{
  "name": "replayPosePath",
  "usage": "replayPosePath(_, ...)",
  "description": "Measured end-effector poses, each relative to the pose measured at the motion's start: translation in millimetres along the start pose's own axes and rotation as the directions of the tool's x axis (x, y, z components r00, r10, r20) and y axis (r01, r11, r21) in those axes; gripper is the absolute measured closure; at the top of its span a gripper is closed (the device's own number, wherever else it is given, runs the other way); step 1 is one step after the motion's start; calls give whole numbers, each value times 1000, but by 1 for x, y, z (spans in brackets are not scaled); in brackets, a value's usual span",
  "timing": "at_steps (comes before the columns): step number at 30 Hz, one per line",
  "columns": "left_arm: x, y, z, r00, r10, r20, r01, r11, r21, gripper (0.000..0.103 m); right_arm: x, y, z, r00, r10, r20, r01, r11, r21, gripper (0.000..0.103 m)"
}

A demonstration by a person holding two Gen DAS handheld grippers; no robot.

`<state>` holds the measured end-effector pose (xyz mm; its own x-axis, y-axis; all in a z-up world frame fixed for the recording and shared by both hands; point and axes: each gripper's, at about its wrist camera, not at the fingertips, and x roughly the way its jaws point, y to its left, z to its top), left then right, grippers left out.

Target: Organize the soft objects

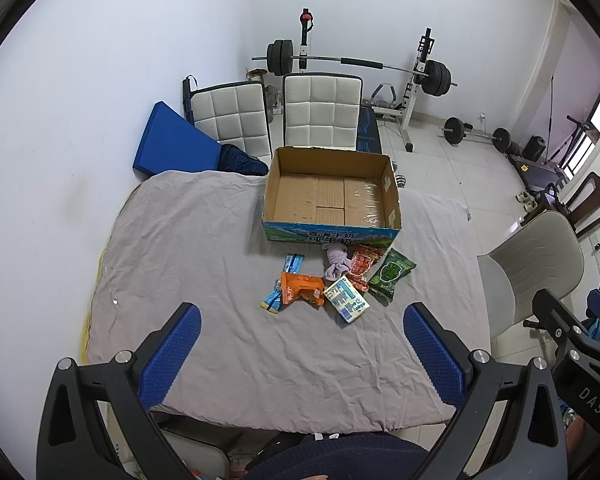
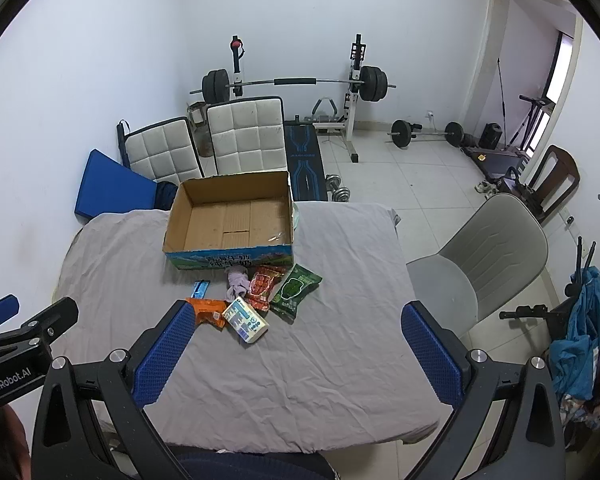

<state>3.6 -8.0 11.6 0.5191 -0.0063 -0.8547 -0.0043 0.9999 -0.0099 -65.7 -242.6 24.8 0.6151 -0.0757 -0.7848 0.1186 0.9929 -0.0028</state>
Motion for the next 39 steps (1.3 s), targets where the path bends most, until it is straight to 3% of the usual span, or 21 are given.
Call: replayPosePath(39,0,1,-3,1000,-13,7,13,1000,6,0,7,2,-2,1000,-9,2,9,1000,-1,0)
